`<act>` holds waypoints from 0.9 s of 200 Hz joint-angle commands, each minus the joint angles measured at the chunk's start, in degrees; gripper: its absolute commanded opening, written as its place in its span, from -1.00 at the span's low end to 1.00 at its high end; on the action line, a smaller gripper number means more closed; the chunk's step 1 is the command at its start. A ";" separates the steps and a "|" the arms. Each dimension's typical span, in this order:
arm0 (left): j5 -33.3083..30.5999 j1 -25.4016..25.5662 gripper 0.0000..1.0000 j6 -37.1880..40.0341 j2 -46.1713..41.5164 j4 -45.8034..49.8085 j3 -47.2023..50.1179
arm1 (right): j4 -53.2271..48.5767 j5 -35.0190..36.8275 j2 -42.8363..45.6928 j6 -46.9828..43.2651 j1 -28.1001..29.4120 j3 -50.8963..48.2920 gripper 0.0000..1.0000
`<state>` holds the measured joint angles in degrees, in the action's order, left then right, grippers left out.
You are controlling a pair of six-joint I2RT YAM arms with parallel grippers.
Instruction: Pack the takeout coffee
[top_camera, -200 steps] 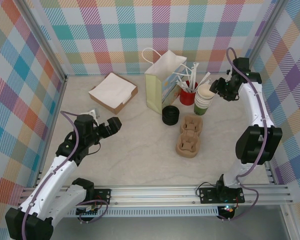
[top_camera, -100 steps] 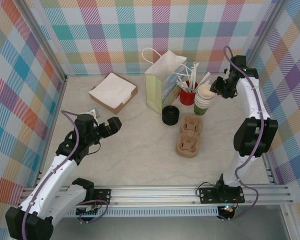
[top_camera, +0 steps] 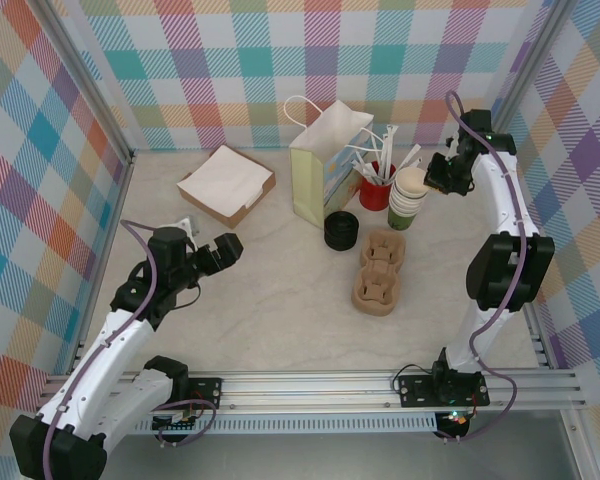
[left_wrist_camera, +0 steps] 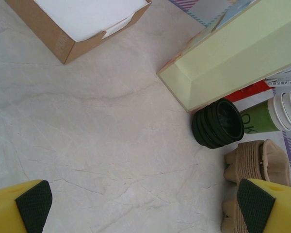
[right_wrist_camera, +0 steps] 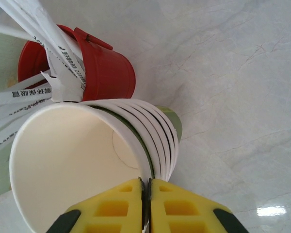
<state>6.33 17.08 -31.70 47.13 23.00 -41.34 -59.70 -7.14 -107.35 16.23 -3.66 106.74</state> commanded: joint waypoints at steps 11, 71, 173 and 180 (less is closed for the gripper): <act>-0.36 -0.73 1.00 1.13 -0.91 1.38 -2.33 | -2.41 0.44 0.87 -1.37 0.30 1.98 -0.87; 1.52 -0.73 1.00 0.64 -1.18 3.02 -5.51 | -3.65 1.69 5.71 -1.99 0.32 2.92 -0.89; 11.34 -0.73 1.00 -1.00 -1.78 0.56 -8.38 | -7.30 1.84 15.98 -1.91 2.69 5.50 -0.90; 12.04 -0.73 1.00 -0.99 -1.70 0.50 -8.65 | -7.64 1.88 17.05 -1.61 3.12 5.49 -0.90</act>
<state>13.87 17.08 -32.18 46.46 25.23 -47.86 -64.84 -5.34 -94.35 15.09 -2.17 110.61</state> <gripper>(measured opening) 0.999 0.062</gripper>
